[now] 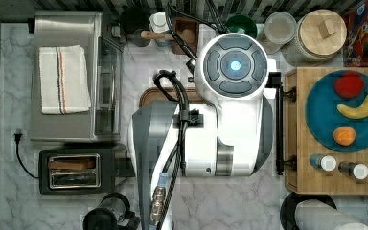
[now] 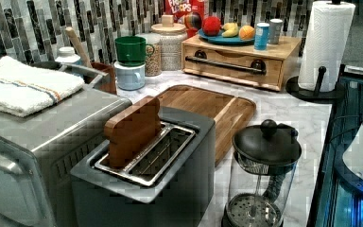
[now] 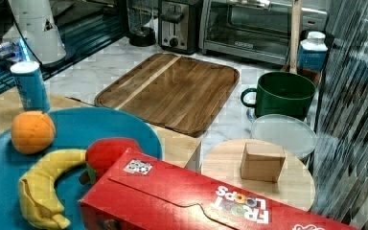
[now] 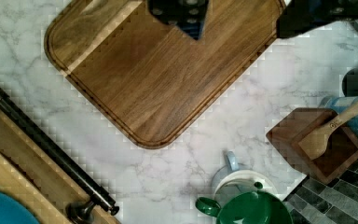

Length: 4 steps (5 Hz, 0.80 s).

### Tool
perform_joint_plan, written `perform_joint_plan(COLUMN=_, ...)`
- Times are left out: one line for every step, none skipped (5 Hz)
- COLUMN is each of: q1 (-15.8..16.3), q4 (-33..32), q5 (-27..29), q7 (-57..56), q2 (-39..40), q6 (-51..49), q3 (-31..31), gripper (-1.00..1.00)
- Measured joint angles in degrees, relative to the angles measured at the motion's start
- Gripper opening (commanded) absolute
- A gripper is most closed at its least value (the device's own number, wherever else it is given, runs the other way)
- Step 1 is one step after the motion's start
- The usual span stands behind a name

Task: Open the drawer.

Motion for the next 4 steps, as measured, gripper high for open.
perform_joint_plan(q1=-0.01, q4=-0.17, q5=0.0, q7=0.0, q2=0.0, q6=0.88, q3=0.0, gripper=1.0)
perform_joint_plan(q1=-0.01, q4=-0.22, q5=-0.04, q7=-0.01, q2=0.34, q6=0.41, q3=0.0, gripper=1.0)
perform_joint_plan(q1=-0.01, q4=-1.01, q5=-0.02, q7=-0.01, q2=0.82, q6=2.42, q3=-0.02, gripper=1.0)
perform_joint_plan(q1=-0.16, q4=-3.3, q5=-0.06, q7=-0.08, q2=0.86, q6=6.95, q3=-0.03, gripper=1.0)
